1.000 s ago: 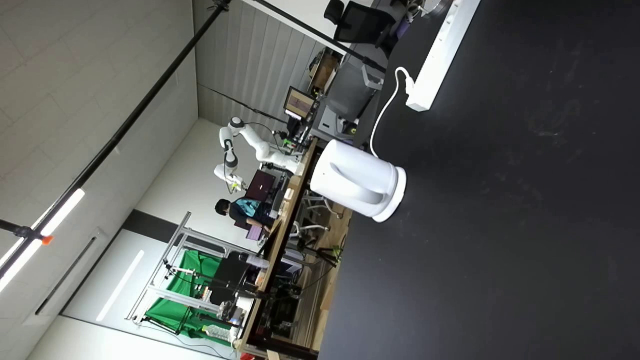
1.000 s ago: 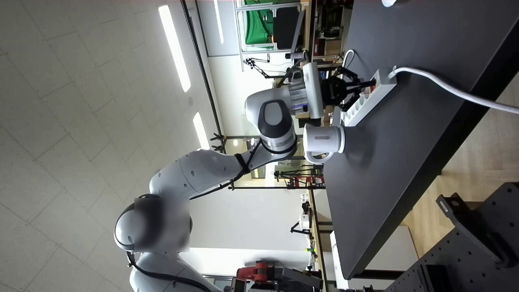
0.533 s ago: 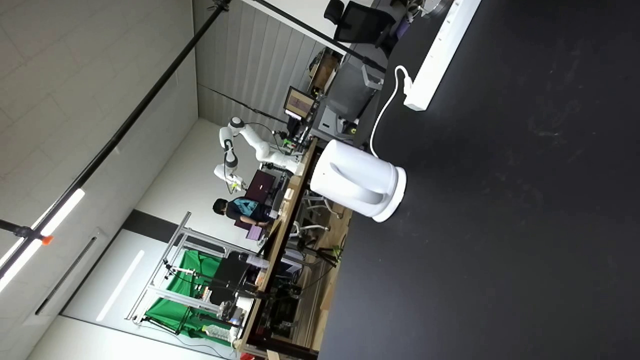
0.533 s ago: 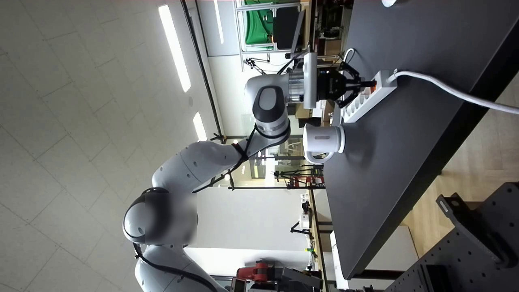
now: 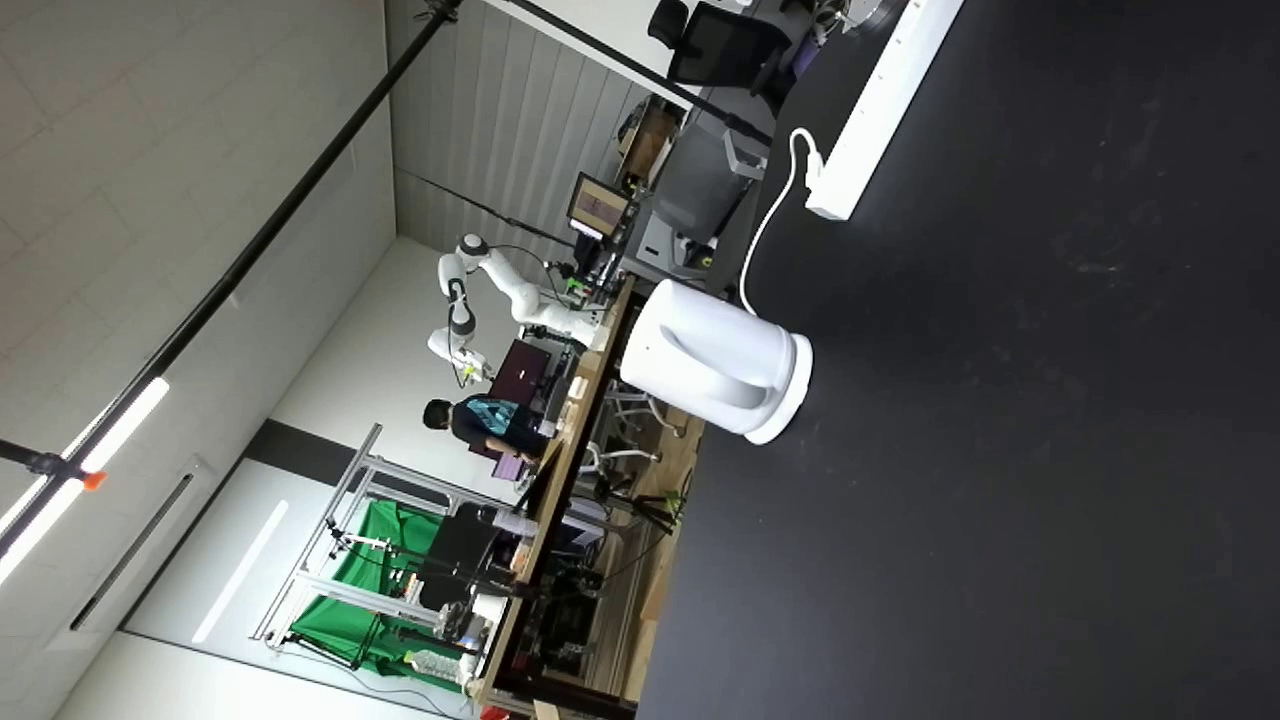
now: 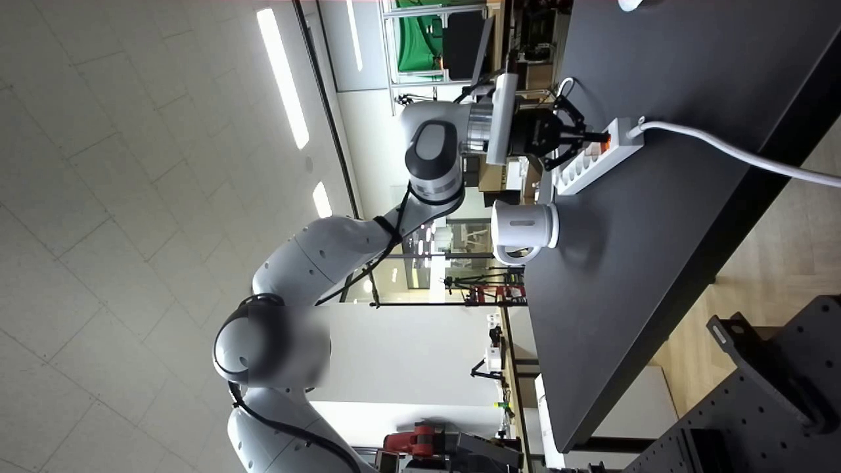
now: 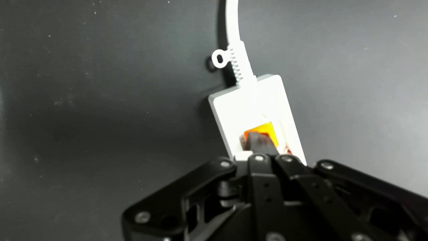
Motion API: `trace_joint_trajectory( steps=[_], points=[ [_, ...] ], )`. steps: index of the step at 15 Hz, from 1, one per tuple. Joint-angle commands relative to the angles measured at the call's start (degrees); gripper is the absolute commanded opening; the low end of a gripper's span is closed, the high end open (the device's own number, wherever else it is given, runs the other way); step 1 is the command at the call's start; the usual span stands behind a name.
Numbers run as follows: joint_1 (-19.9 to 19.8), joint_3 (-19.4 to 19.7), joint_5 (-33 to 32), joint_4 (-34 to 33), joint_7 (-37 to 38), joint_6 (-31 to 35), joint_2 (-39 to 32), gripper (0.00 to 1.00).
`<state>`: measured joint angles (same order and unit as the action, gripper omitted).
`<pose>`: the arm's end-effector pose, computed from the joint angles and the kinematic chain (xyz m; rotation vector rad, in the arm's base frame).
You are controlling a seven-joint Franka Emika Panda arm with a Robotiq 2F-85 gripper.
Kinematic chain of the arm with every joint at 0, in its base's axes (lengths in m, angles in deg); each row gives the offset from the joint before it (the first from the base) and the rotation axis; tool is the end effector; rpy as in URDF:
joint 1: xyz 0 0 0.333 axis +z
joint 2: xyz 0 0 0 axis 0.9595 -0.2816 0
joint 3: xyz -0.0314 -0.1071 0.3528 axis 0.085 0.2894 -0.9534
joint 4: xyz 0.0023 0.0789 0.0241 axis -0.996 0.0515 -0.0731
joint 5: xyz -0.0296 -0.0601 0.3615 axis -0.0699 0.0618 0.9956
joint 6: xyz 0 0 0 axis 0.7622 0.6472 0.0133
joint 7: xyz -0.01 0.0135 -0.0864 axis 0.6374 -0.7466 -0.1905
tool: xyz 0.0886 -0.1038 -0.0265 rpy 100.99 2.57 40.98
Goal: Turn off the switch on the extension cord
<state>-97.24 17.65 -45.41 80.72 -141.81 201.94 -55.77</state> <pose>0.5784 -0.2956 0.2021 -2.9471 -0.7883 0.2888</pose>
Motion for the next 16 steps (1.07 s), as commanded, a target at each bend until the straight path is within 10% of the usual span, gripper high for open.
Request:
trace_joint_trajectory(
  steps=[1,10,12,16],
  points=[
    [0.6,0.1,1.3,0.1,1.2,-3.4,0.6,0.0],
    [5.2,1.8,-0.8,7.6,7.5,-2.9,13.9,0.0],
    [6.4,2.3,-1.7,9.2,8.9,-2.6,16.9,0.27],
    [8.2,3.4,-4.6,11.7,12.1,-3.0,21.1,0.44]
  ],
)
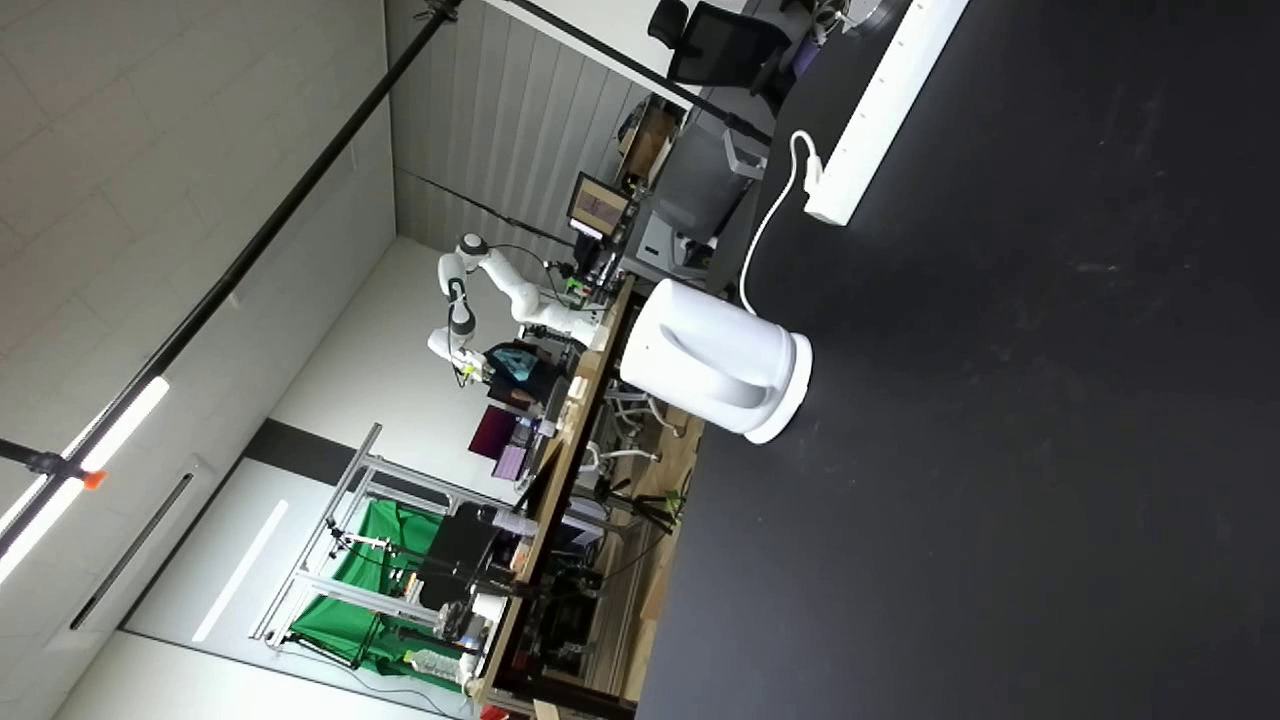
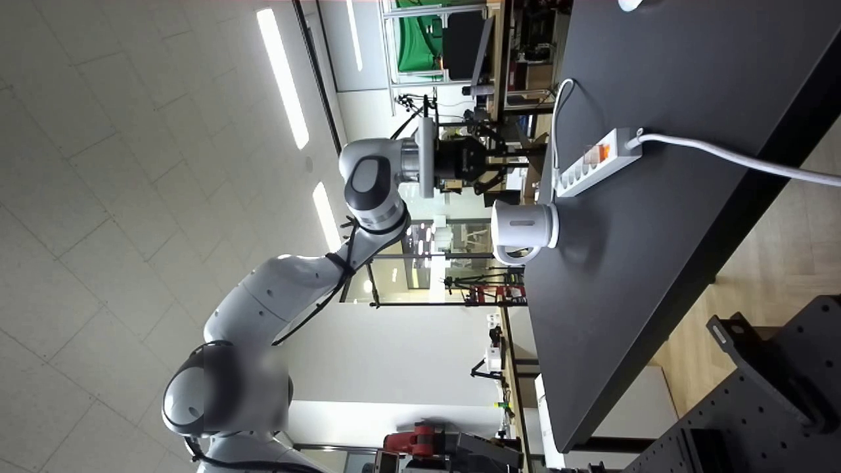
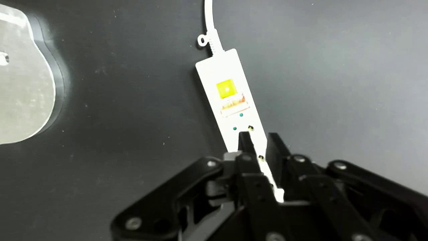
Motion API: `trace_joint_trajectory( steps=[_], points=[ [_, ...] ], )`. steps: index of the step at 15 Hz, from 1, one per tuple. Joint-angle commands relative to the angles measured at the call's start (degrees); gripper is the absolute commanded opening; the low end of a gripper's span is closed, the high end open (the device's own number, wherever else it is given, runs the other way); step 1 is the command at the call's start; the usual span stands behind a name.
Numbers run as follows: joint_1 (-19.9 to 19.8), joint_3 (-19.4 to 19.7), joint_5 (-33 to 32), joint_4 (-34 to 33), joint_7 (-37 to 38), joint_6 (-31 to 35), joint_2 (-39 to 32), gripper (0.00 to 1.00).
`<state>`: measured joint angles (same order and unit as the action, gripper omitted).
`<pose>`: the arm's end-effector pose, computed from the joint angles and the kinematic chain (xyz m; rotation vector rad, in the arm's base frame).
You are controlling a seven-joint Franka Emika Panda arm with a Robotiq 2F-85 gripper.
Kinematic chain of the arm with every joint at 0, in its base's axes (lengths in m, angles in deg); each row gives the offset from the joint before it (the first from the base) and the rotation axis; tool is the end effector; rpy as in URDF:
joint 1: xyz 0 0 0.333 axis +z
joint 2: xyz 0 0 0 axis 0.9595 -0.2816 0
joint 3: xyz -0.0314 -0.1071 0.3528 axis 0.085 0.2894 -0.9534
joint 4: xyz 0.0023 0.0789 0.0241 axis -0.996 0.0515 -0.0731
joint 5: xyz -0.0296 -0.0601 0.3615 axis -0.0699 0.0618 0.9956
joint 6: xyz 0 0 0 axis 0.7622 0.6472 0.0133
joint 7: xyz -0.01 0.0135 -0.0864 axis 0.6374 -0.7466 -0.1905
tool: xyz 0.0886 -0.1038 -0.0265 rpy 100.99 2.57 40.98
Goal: Turn off the switch on the extension cord
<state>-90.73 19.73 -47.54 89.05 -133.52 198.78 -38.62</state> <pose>0.5626 -0.2370 0.3332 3.0261 0.7253 -0.2034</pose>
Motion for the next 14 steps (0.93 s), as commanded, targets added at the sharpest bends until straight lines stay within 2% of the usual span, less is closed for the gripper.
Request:
trace_joint_trajectory(
  steps=[1,6,7,10,14],
  points=[
    [2.1,1.6,-3.4,3.8,4.7,0.0,4.6,0.5],
    [3.1,2.3,-6.6,5.4,8.0,-1.0,6.6,0.84],
    [2.2,1.5,-4.8,3.6,4.5,-0.3,4.5,0.65],
    [2.3,1.8,-5.1,4.2,5.3,-0.3,5.0,0.83],
    [2.3,1.8,-5.1,4.2,5.4,-0.3,5.0,0.84]
  ],
)
